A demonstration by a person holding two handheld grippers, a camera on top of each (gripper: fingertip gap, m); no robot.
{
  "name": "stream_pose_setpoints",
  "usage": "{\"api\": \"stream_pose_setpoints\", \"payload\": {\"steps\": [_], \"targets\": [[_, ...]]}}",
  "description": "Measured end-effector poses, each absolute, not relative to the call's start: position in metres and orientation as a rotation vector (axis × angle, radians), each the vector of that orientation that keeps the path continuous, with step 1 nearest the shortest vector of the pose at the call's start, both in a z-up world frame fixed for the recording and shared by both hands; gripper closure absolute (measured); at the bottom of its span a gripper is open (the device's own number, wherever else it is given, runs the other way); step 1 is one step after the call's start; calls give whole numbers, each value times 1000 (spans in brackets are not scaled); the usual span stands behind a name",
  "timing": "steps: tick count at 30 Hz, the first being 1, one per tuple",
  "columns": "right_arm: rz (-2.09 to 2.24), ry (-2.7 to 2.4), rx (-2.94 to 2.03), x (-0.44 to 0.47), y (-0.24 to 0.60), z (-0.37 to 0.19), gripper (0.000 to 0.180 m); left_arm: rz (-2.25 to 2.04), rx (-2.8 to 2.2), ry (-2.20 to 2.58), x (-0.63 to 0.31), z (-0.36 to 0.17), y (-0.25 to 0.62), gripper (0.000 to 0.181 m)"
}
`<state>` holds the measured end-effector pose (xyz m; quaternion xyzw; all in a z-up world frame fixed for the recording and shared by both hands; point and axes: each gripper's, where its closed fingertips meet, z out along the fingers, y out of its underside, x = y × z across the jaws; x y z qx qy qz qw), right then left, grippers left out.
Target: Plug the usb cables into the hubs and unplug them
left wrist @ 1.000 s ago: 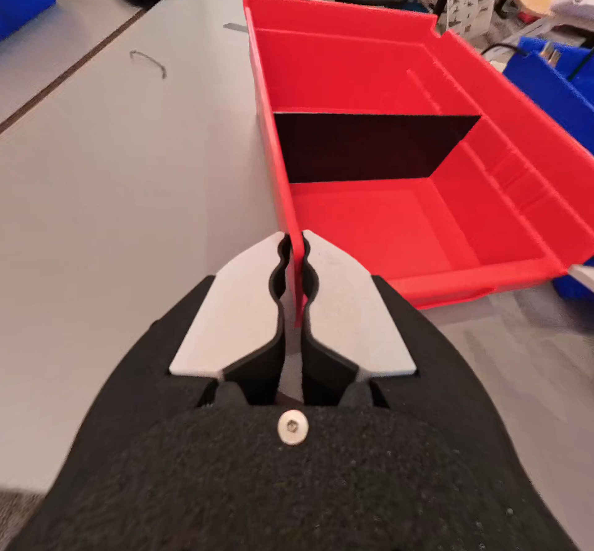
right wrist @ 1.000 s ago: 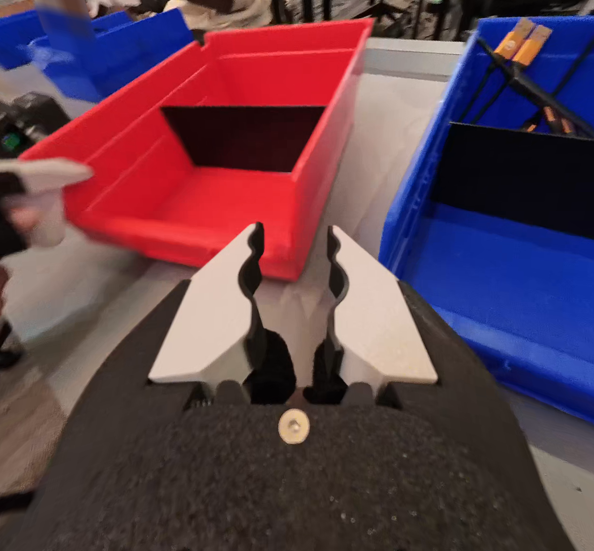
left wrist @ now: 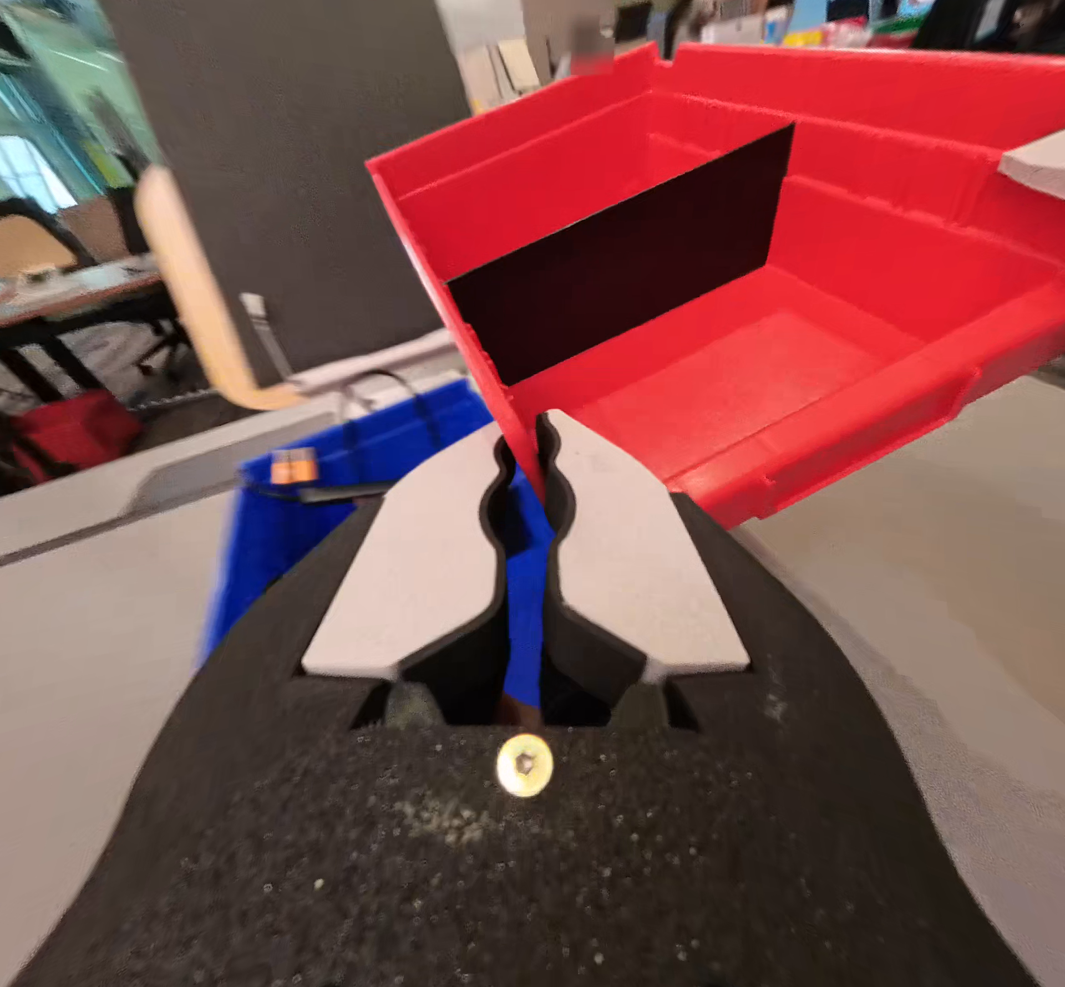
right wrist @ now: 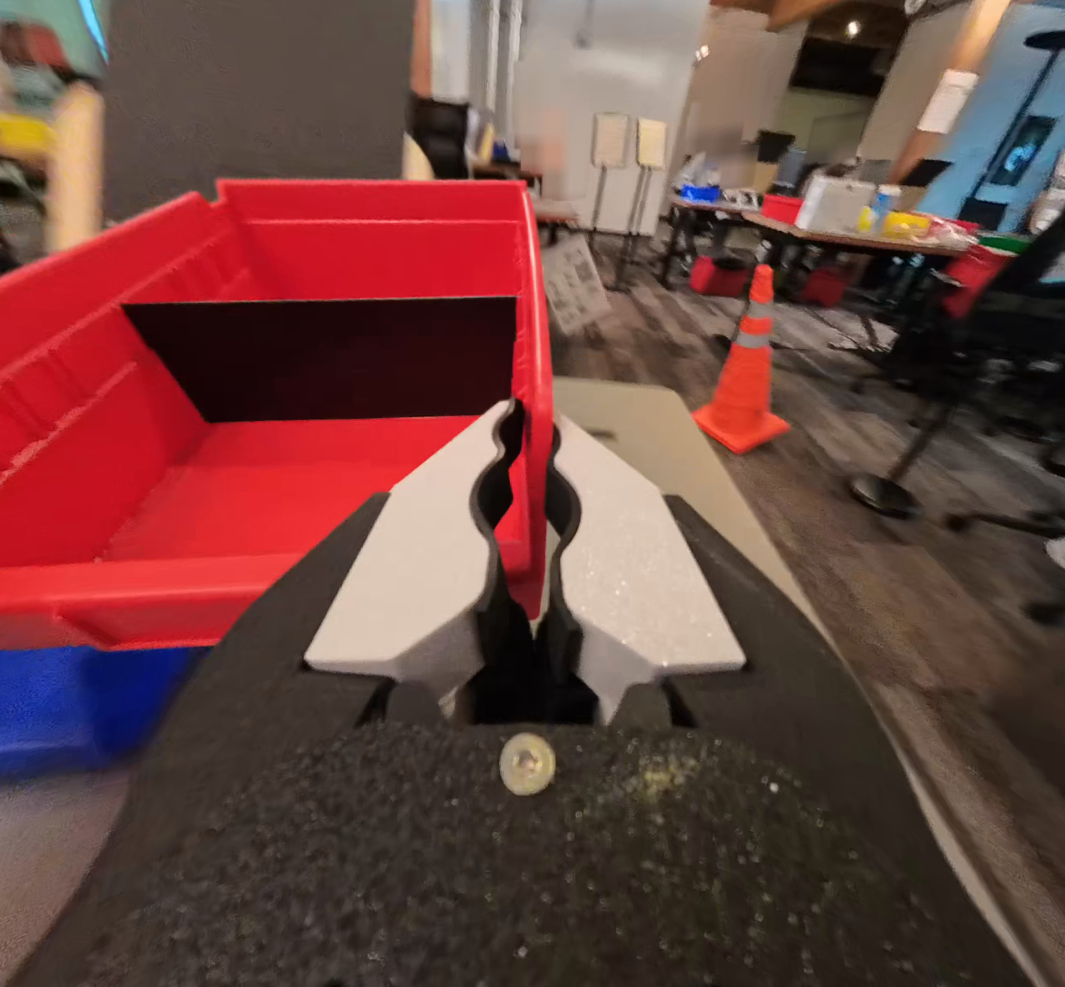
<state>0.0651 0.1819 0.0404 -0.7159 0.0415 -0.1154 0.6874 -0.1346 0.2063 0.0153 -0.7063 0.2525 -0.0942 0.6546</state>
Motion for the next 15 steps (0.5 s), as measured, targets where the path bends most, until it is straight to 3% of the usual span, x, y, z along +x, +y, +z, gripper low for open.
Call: {"api": "stream_pose_setpoints", "payload": {"steps": [7,15], "targets": [[-215,167,-1788,177,187,-86,178,-212,-1737,638,-17,-82,222,175],[-164,283,-1913,201,193,-129,176,-243,-1813,726,8,-127,223,172]]}}
